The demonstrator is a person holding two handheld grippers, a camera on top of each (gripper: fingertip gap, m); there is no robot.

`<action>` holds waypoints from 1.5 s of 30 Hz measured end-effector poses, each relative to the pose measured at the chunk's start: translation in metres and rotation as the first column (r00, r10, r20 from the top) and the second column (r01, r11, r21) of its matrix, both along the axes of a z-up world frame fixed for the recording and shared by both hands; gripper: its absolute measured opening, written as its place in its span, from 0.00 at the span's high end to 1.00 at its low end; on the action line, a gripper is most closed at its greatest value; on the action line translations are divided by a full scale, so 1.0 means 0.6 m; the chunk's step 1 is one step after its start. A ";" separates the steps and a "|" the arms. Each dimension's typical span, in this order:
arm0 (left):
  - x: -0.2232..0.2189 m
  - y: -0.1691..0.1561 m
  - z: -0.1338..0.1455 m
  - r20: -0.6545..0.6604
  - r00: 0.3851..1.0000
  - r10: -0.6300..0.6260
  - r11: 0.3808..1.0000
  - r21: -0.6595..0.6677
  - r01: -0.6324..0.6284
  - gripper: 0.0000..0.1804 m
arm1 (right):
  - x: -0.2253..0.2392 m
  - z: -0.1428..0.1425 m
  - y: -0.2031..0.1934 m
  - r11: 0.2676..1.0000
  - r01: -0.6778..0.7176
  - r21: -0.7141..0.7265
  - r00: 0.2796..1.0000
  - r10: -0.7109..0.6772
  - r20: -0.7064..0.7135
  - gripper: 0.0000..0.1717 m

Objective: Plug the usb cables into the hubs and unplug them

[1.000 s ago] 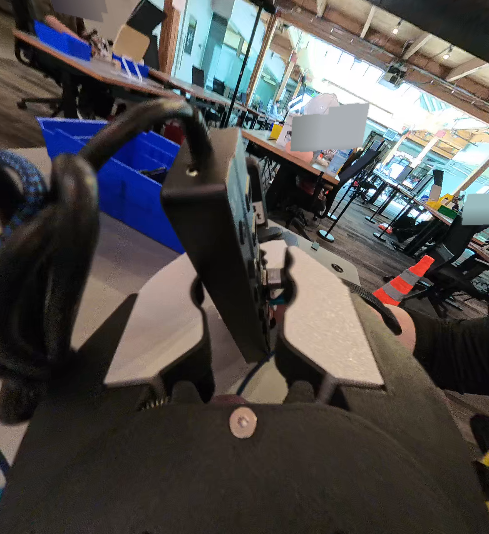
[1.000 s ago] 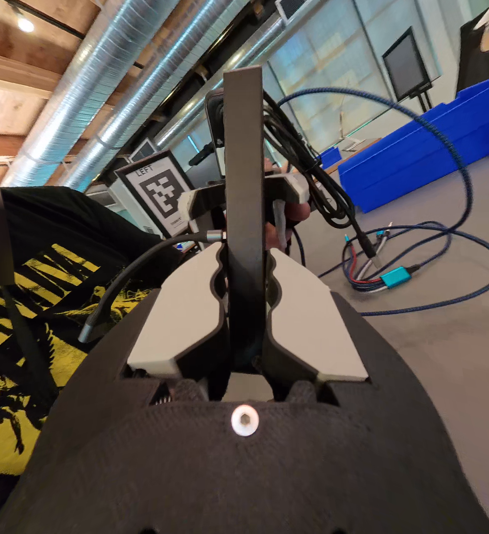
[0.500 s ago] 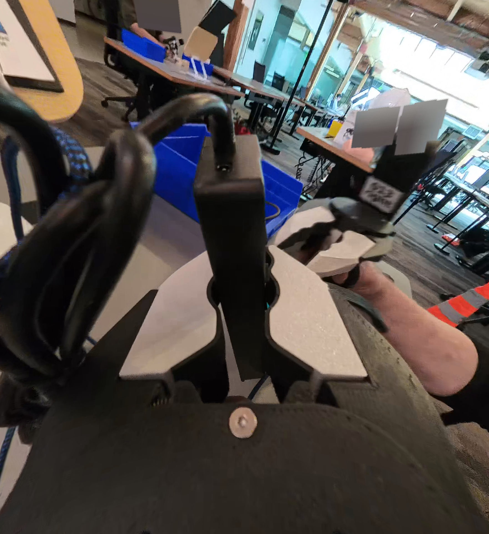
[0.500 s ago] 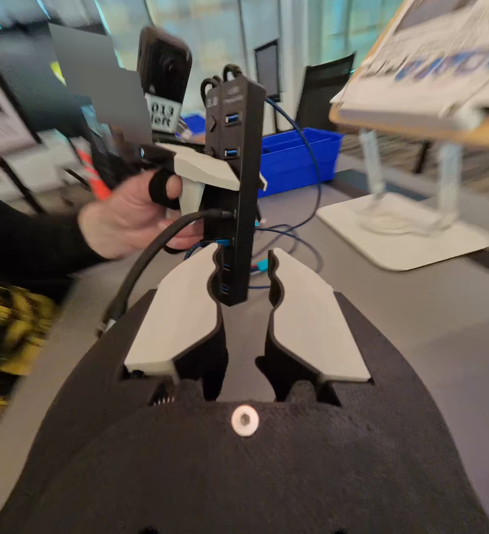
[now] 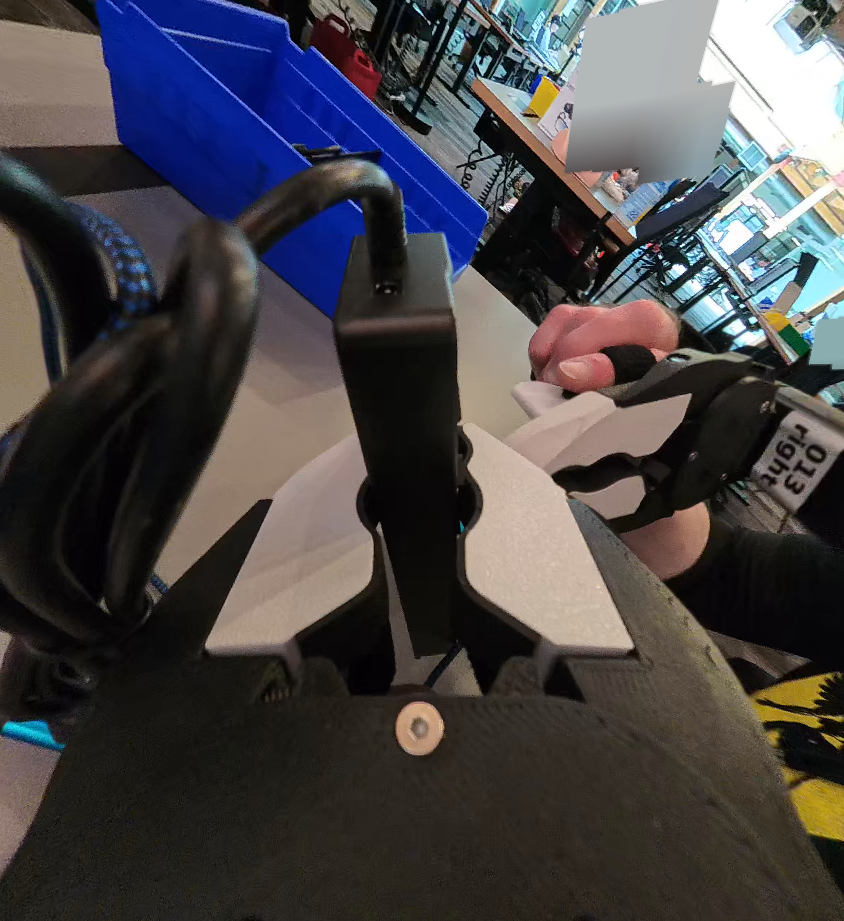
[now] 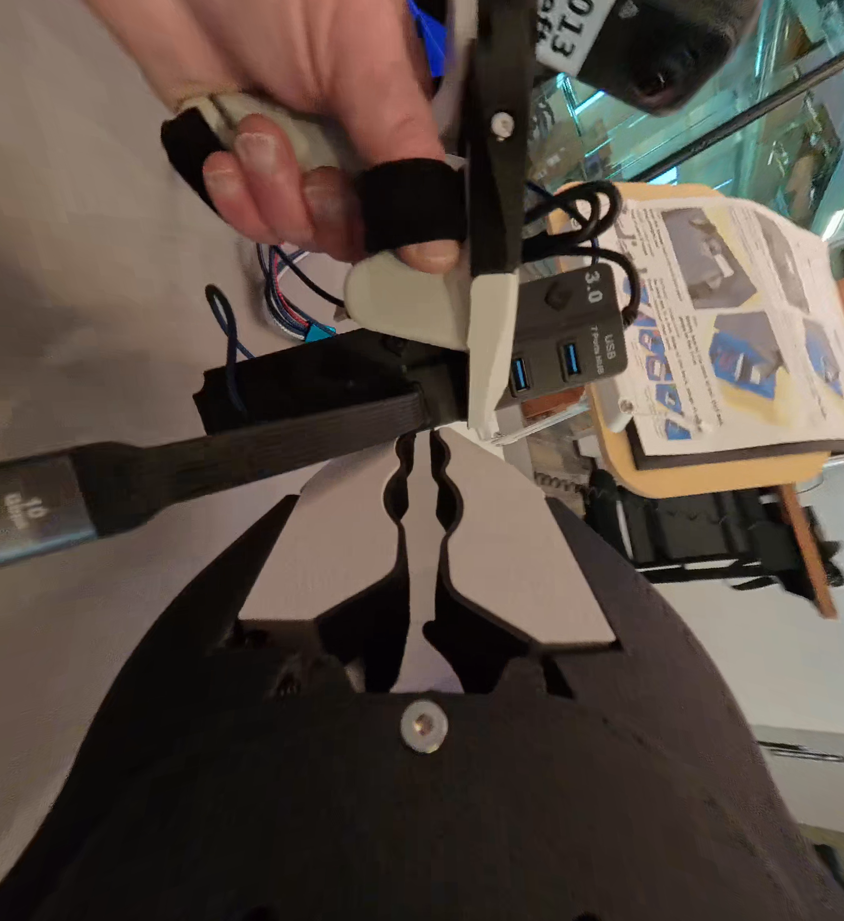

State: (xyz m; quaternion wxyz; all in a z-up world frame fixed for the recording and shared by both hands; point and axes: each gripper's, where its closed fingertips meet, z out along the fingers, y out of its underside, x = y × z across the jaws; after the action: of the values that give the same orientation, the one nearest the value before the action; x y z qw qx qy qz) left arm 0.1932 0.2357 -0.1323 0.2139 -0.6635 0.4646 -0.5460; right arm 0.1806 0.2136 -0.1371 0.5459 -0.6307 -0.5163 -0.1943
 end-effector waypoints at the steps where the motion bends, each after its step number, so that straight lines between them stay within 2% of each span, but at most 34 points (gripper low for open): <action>1: -0.002 -0.004 0.000 -0.005 1.000 -0.019 1.000 -0.017 0.019 0.86 | -0.005 0.000 -0.003 1.000 -0.011 0.002 0.999 0.010 0.030 0.97; 4: -0.005 -0.004 0.002 0.002 1.000 -0.031 0.998 -0.048 0.031 0.86 | -0.012 0.006 -0.013 0.999 -0.038 -0.024 0.999 0.038 0.027 0.96; 7: -0.003 -0.004 -0.001 0.009 1.000 -0.025 0.998 -0.064 0.025 0.86 | -0.013 0.015 -0.019 0.996 -0.065 -0.063 0.996 0.060 -0.069 0.91; 11: 0.005 -0.020 -0.014 -0.032 0.998 -0.046 0.998 -0.039 0.045 0.86 | -0.014 0.001 -0.016 0.994 -0.055 -0.093 0.998 0.053 -0.022 0.89; 14: 0.007 -0.017 -0.020 -0.053 0.998 -0.036 0.999 -0.024 0.035 0.86 | -0.017 -0.011 -0.018 0.991 -0.055 -0.118 0.998 0.057 0.013 0.95; 18: 0.014 -0.021 -0.038 -0.117 0.993 -0.029 0.999 0.038 0.034 0.86 | -0.017 -0.039 -0.011 0.986 0.014 -0.168 0.993 0.006 0.120 0.95; 21: 0.016 -0.014 -0.050 -0.149 0.989 -0.010 0.998 0.056 0.019 0.86 | -0.014 -0.056 -0.002 0.977 0.060 -0.203 0.990 -0.033 0.134 0.95; 32: 0.006 -0.002 -0.058 -0.126 0.992 0.001 0.987 0.159 0.019 0.85 | -0.013 -0.063 0.004 0.987 0.124 -0.105 0.973 -0.101 0.207 0.96; 34: 0.003 -0.005 -0.066 -0.131 0.991 -0.015 0.987 0.157 0.036 0.85 | -0.015 -0.068 0.001 0.984 0.133 -0.118 0.977 -0.110 0.181 0.96; 35: 0.000 0.007 -0.070 -0.136 0.990 0.033 0.985 0.175 -0.009 0.86 | -0.015 -0.068 -0.003 0.985 0.123 -0.123 0.982 -0.103 0.159 0.96; 36: -0.016 0.056 -0.071 -0.124 0.979 0.161 0.957 0.263 -0.124 0.85 | -0.011 -0.067 -0.010 0.984 0.111 -0.138 0.988 -0.093 0.126 0.97; 37: -0.045 0.104 -0.068 -0.115 0.965 0.238 0.948 0.245 -0.205 0.86 | 0.006 -0.064 -0.017 0.981 0.118 -0.155 0.990 -0.103 0.101 0.97; 38: -0.063 0.119 -0.050 -0.063 0.971 0.230 0.964 0.151 -0.218 0.86 | 0.027 -0.060 -0.024 0.977 0.133 -0.168 0.989 -0.121 0.080 0.97; 39: -0.066 0.105 -0.031 -0.033 0.982 0.187 0.977 0.110 -0.183 0.86 | 0.038 -0.056 -0.028 0.975 0.130 -0.179 0.991 -0.122 0.051 0.97; 41: -0.049 0.073 -0.045 -0.116 0.983 0.140 0.958 0.266 -0.105 0.86 | 0.036 -0.039 -0.032 0.976 0.104 -0.190 0.994 -0.108 -0.013 0.96; 43: -0.037 0.060 -0.057 -0.104 0.988 0.113 0.967 0.241 -0.085 0.86 | 0.067 -0.002 -0.027 0.972 0.147 -0.183 0.982 -0.165 -0.086 0.96; 45: -0.040 0.068 -0.062 -0.081 0.988 0.129 0.971 0.214 -0.110 0.86 | 0.135 0.031 -0.024 0.953 0.222 -0.206 0.952 -0.258 -0.167 0.96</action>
State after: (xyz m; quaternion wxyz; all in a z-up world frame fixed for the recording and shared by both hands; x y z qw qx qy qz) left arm 0.1693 0.2767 -0.1694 0.2928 -0.6891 0.4880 -0.4486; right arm 0.2617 0.1991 -0.1183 0.5044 -0.7527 -0.3960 -0.1490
